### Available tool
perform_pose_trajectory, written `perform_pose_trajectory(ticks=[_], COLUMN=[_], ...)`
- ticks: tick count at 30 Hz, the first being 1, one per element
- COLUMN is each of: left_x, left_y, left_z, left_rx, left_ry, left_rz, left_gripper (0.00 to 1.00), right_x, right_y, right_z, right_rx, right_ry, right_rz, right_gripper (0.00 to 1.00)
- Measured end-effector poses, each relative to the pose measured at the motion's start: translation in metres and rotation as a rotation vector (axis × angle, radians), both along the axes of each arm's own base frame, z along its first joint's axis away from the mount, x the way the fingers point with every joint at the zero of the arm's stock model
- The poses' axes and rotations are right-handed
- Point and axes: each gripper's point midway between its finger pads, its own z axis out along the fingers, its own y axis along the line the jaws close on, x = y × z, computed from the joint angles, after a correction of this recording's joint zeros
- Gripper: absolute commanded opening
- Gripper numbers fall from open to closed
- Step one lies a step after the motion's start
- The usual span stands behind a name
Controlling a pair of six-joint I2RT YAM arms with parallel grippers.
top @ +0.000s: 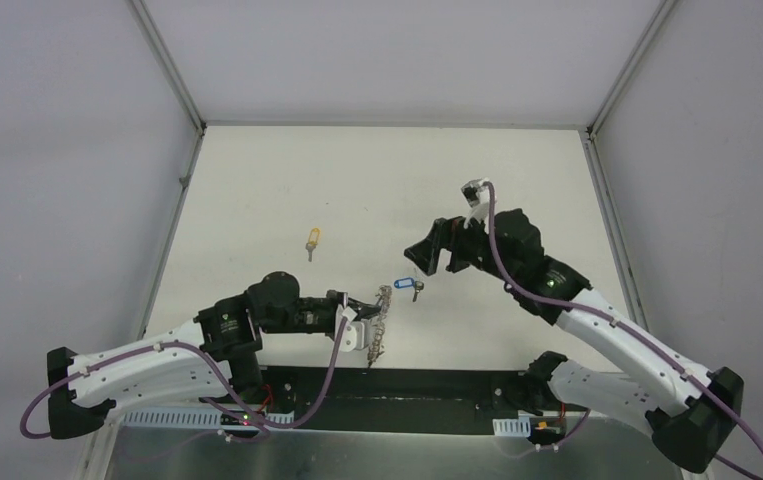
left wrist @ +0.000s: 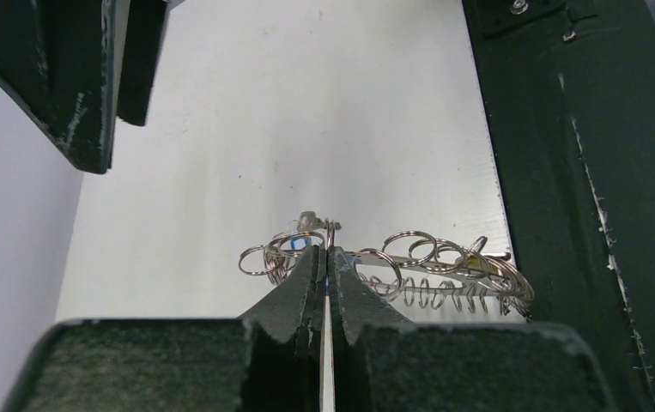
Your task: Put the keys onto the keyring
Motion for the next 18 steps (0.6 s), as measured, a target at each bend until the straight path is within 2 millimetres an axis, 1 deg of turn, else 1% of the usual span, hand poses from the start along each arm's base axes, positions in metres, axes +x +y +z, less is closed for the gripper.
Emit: perform_pose_trajectory(ticks=[2,5,7,10,11,13,15,18], left_x=[0.001,0.002,0.003,0.002,0.002,0.002,0.002,0.002], left_y=[0.002,0.003,0.004,0.004,0.004,0.004,0.003,0.002], left_z=[0.001,0.002,0.001,0.001,0.001,0.0,-0.002,-0.006], left_rx=[-0.001,-0.006,-0.008,-0.012,-0.012,-0.012,-0.007,0.006], left_ry=[-0.01,0.003,0.019,0.048,0.055,0.068,0.081,0.093], left_rz=[0.005,0.019,0.036,0.048,0.05,0.053,0.055,0.056], left_gripper=[0.0,0.0,0.0,0.0,0.0,0.0,0.0,0.0], right_x=[0.014,0.031,0.04,0.05,0.053,0.056,0.056,0.059], right_y=[-0.007,-0.023,-0.035,-0.046,-0.047,-0.046,-0.04,-0.027], right_z=[-0.014,-0.048,-0.069,-0.096,-0.107,-0.13,-0.149,-0.166], right_rx=[-0.011,-0.039,-0.051,-0.077,-0.095,-0.146,-0.197,-0.232], right_ry=[0.1,0.273,0.383,0.492,0.526,0.6,0.668,0.723], right_rz=[-0.071,-0.181,-0.252,-0.316,-0.326,-0.318,-0.281,-0.197], right_gripper=[0.98,0.88,0.77,0.57,0.52,0.51,0.54,0.55])
